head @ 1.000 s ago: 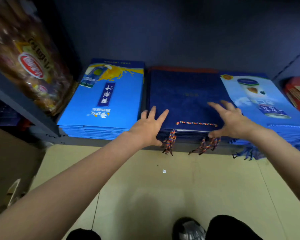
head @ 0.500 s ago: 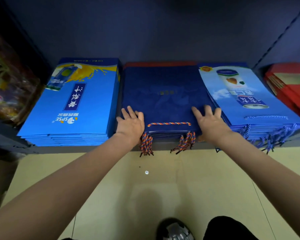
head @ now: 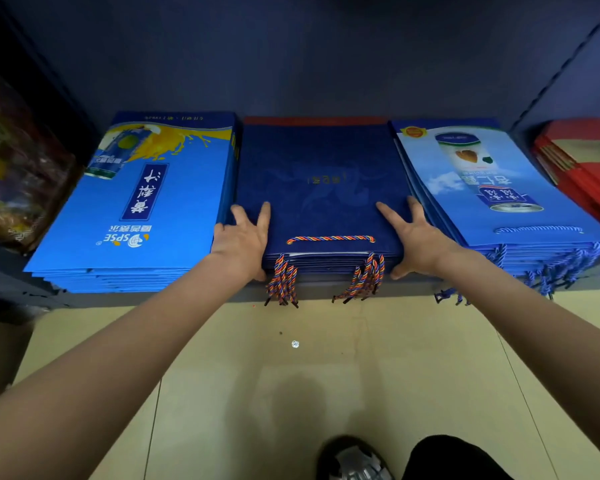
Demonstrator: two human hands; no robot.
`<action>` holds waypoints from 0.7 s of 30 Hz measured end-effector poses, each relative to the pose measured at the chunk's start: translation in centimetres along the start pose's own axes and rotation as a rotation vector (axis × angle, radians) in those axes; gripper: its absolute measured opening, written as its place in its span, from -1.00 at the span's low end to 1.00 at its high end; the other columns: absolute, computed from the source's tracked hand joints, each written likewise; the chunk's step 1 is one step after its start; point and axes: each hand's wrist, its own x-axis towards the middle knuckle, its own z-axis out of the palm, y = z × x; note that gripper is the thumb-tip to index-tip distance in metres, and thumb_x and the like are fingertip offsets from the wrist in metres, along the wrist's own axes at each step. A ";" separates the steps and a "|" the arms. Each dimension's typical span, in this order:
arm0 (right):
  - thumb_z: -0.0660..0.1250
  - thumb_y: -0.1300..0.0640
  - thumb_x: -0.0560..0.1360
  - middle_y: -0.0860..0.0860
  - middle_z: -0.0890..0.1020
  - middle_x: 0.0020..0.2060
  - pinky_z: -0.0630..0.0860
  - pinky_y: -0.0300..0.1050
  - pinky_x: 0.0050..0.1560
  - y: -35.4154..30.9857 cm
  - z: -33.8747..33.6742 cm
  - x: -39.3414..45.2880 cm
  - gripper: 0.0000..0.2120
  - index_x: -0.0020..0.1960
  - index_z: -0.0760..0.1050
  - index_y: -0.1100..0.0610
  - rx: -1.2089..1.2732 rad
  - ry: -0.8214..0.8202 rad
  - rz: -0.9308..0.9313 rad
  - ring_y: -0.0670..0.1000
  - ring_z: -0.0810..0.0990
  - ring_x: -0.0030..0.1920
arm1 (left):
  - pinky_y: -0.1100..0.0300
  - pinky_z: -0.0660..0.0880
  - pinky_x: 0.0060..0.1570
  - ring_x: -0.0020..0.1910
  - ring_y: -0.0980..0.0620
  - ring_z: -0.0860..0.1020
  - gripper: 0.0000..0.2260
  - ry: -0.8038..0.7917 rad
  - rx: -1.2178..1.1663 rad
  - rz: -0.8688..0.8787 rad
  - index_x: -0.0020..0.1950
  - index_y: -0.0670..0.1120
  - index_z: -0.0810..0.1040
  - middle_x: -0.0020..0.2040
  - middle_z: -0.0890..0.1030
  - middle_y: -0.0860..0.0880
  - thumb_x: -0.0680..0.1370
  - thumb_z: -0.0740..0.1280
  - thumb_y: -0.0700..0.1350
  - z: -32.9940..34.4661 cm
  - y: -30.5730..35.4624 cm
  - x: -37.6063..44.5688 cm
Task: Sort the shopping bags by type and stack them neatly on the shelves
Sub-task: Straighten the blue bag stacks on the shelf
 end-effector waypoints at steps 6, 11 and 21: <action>0.58 0.15 0.26 0.14 -0.29 0.49 0.27 0.01 0.36 0.8 -1.8 0.7 0.18 0.51 -0.24 -0.15 -0.006 -0.113 -0.020 0.20 0.13 0.48 | 0.09 0.49 0.03 0.14 -0.21 0.50 0.11 -0.101 -0.088 0.019 0.50 -0.05 -0.37 0.36 0.14 -0.34 0.37 0.52 -0.07 -0.7 -1.1 0.8; 0.60 0.11 0.22 0.16 -0.23 0.50 0.21 0.05 0.40 0.7 -1.7 1.2 0.19 0.51 -0.20 -0.17 -0.027 -0.094 -0.017 0.20 0.06 0.50 | 0.06 0.49 0.08 0.16 -0.19 0.48 0.11 -0.113 -0.118 0.022 0.50 -0.01 -0.35 0.31 0.25 -0.32 0.36 0.52 -0.05 -0.7 -1.3 0.9; 0.58 0.11 0.26 0.23 -0.41 0.43 0.33 0.09 0.34 -0.2 1.3 0.6 0.27 0.47 -0.41 -0.12 -0.097 -0.006 0.040 0.32 0.30 0.35 | 0.09 0.42 0.02 0.12 -0.10 0.48 0.00 -0.056 -0.123 -0.111 0.50 -0.03 -0.38 0.35 0.19 -0.30 0.47 0.42 -0.23 1.0 0.7 1.0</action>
